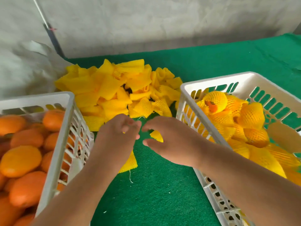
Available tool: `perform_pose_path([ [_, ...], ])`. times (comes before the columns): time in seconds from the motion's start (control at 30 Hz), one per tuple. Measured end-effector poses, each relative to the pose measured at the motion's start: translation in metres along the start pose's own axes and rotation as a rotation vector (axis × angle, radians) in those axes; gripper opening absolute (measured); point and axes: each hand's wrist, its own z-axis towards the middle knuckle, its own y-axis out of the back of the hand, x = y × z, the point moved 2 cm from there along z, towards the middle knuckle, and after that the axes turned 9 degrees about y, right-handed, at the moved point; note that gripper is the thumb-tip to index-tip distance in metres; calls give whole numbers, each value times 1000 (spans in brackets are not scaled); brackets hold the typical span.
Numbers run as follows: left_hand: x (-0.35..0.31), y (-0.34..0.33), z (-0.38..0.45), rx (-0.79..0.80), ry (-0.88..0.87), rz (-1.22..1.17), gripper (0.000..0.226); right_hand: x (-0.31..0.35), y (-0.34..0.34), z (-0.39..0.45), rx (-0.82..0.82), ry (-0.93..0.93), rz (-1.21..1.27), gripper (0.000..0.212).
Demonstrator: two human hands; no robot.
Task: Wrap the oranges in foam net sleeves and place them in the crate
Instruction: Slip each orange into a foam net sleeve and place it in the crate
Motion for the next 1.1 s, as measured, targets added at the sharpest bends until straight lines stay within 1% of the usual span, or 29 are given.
perform_pose_path([
  [0.07,1,0,-2,22,10,15,16,-11,-15,-4,244,-103,11,51],
  [0.13,3,-1,-4,68,19,87,17,-27,-17,-7,371,-230,-52,57],
  [0.2,6,-5,-4,160,30,262,20,-38,-16,-7,455,-322,-108,58],
  [0.27,15,-12,-6,281,58,507,27,-44,-20,-6,555,-383,-110,57],
  [0.3,20,-16,-8,358,80,622,30,-45,-22,-5,588,-408,-106,57],
  [0.37,28,-21,-13,511,123,789,34,-46,-24,-4,605,-441,-92,57],
  [0.4,30,-21,-15,560,135,831,35,-46,-24,-4,600,-453,-82,56],
  [0.43,31,-20,-16,576,139,841,36,-46,-24,-3,596,-461,-73,56],
  [0.5,31,-16,-14,516,120,796,36,-46,-24,-5,586,-476,-56,54],
  [0.6,25,-9,-4,333,48,665,29,-48,-26,-7,573,-488,-28,54],
  [0.73,14,7,-2,128,-18,445,29,-46,-23,-7,580,-475,1,53],
  [0.8,11,20,-2,44,-38,316,23,-45,-23,-11,594,-470,19,52],
  [0.87,10,42,-3,-82,-89,232,17,-47,-21,-15,608,-463,29,52],
  [0.93,16,71,-3,-261,-153,238,16,-49,-20,-16,639,-449,35,53],
  [1.0,33,106,-6,-402,-135,294,14,-52,-22,-15,653,-431,44,55],
  [1.03,46,122,-6,-433,-86,346,15,-55,-24,-15,653,-422,49,56],
  [1.1,80,153,-8,-413,87,535,28,-58,-31,-14,655,-401,54,57],
])
